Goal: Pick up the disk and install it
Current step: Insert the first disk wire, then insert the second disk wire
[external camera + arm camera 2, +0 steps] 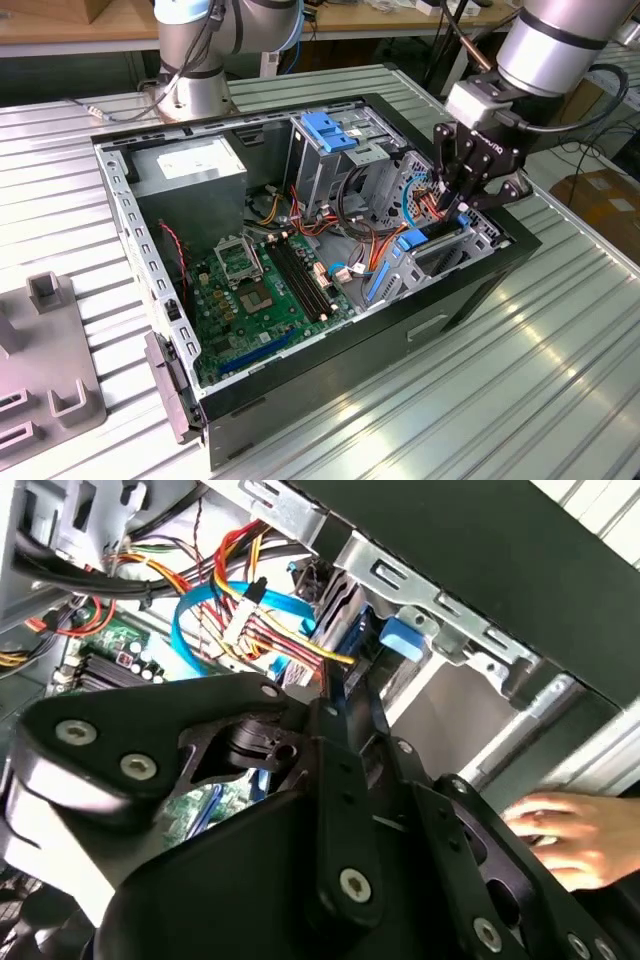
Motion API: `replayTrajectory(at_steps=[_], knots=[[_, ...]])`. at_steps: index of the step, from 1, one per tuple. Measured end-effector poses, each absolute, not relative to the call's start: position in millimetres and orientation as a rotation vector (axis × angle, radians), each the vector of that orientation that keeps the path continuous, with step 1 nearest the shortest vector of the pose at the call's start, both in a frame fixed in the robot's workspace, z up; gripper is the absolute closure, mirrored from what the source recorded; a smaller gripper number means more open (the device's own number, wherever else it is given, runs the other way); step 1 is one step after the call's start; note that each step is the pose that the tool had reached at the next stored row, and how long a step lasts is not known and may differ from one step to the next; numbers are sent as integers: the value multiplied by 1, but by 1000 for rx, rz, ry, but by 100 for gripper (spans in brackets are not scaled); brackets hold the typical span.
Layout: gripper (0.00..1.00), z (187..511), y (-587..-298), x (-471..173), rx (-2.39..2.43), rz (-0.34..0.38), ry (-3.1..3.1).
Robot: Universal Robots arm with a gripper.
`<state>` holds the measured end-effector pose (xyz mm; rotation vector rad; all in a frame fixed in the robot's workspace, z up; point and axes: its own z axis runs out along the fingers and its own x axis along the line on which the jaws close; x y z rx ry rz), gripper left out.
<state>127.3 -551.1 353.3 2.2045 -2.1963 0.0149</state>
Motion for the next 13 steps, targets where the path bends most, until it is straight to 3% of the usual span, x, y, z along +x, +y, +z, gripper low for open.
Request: replayTrajectory(at_steps=[2, 4, 13], knots=[[78, 353, -551, 127, 2205, 15, -2197], [90, 353, -551, 127, 2205, 15, -2196], [90, 359, -551, 126, 2204, 15, -2196]])
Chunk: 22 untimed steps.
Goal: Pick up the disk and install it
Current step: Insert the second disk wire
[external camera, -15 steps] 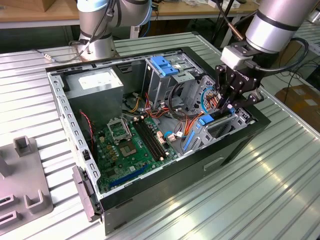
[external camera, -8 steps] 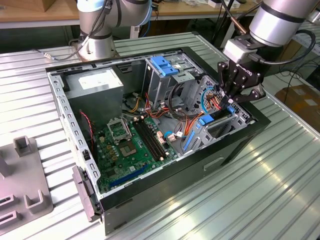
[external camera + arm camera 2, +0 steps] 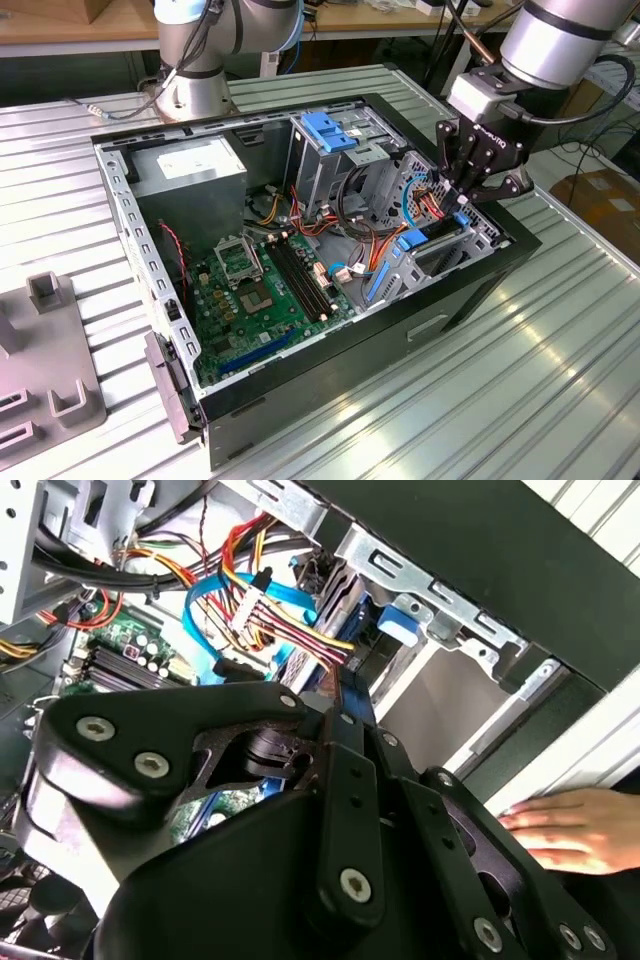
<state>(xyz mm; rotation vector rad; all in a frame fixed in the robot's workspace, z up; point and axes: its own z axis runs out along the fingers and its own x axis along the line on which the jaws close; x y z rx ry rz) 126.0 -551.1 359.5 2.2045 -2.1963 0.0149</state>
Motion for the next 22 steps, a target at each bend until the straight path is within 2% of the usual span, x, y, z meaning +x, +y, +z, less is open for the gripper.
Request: replayTrajectory(at_steps=[6, 11, 18, 22], knots=[[90, 382, -545, 126, 2202, 10, -2194], [90, 399, -516, 126, 2181, 40, -2173], [90, 398, -486, 126, 2148, 102, -2135], [90, 391, -482, 126, 2133, 132, -2119]])
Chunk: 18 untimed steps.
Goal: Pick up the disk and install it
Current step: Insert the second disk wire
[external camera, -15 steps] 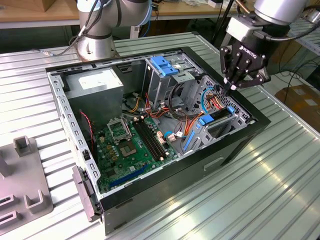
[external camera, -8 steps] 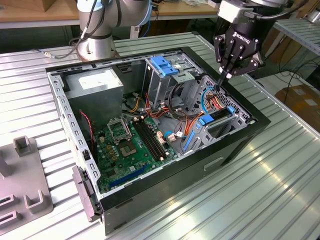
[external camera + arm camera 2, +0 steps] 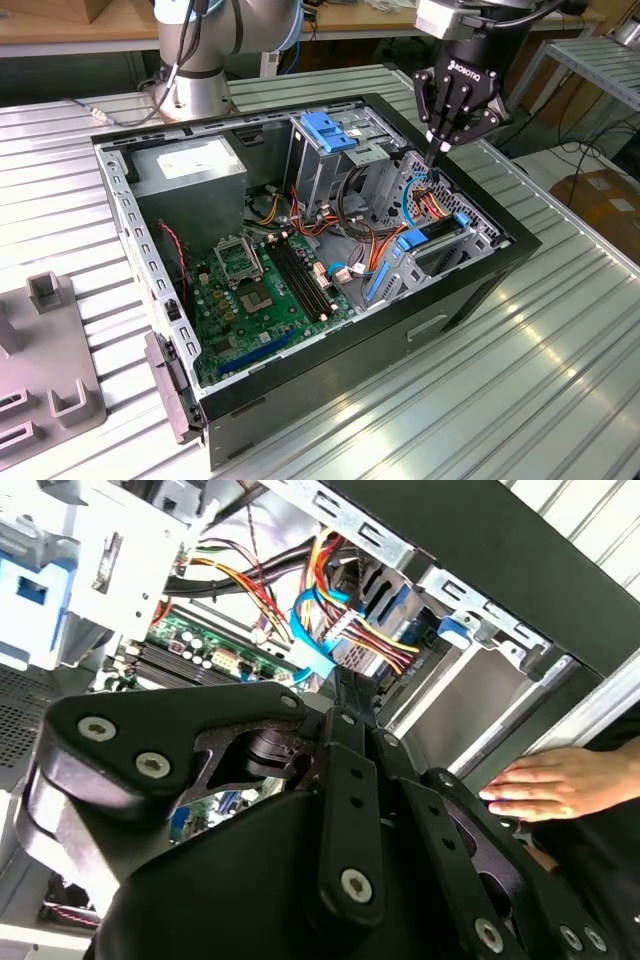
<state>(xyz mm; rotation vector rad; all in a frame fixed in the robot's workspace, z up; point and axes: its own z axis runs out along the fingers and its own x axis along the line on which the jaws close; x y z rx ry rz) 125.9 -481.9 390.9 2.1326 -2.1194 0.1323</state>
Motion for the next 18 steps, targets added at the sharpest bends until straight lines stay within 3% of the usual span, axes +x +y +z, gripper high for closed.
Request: replayTrajectory(at_steps=[3, 5, 15, 18], knots=[[89, 389, -481, 126, 2113, 169, -2101], [76, 386, -476, 126, 2099, 193, -2088], [76, 375, -469, 127, 2054, 271, -2046], [84, 373, -469, 127, 2053, 272, -2045]])
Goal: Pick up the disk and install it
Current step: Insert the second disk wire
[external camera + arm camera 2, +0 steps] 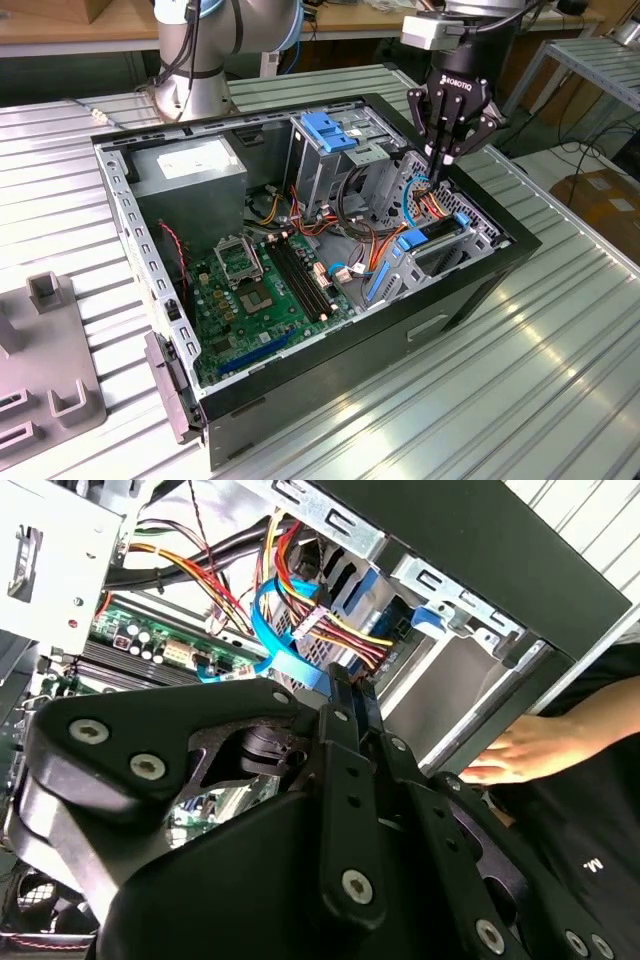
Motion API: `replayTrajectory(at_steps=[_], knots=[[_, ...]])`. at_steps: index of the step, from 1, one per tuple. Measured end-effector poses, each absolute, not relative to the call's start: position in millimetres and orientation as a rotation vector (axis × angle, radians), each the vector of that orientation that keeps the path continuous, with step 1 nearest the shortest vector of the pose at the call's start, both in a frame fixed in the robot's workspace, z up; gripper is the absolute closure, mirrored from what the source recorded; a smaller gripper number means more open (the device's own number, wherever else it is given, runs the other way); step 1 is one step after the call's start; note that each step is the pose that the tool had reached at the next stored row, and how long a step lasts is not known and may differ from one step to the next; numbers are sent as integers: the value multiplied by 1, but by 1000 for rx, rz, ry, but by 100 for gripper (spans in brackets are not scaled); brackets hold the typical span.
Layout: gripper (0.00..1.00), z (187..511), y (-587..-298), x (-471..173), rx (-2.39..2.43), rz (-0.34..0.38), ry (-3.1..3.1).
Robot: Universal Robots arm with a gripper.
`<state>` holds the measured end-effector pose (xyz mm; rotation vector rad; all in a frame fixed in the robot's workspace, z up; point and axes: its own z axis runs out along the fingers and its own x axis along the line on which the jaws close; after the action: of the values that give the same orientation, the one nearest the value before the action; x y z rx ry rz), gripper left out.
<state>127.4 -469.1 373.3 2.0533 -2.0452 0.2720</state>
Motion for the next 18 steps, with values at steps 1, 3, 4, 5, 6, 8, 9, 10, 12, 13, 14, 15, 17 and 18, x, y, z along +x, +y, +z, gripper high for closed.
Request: replayTrajectory(at_steps=[1, 3, 4, 5, 6, 8, 9, 10, 12, 13, 14, 15, 17, 18], knots=[[84, 373, -469, 127, 2053, 273, -2045], [84, 373, -469, 127, 2053, 273, -2045], [84, 372, -469, 127, 2053, 272, -2045], [84, 372, -471, 127, 2060, 262, -2051], [84, 372, -472, 127, 2067, 250, -2058], [84, 371, -479, 127, 2085, 219, -2075], [84, 371, -483, 127, 2089, 214, -2078], [84, 370, -487, 127, 2090, 214, -2079], [84, 370, -496, 126, 2091, 215, -2079], [84, 369, -500, 125, 2092, 216, -2079], [84, 368, -504, 124, 2093, 217, -2079], [84, 367, -506, 122, 2095, 218, -2078], [84, 365, -507, 120, 2100, 225, -2079], [84, 365, -507, 119, 2103, 229, -2080]])
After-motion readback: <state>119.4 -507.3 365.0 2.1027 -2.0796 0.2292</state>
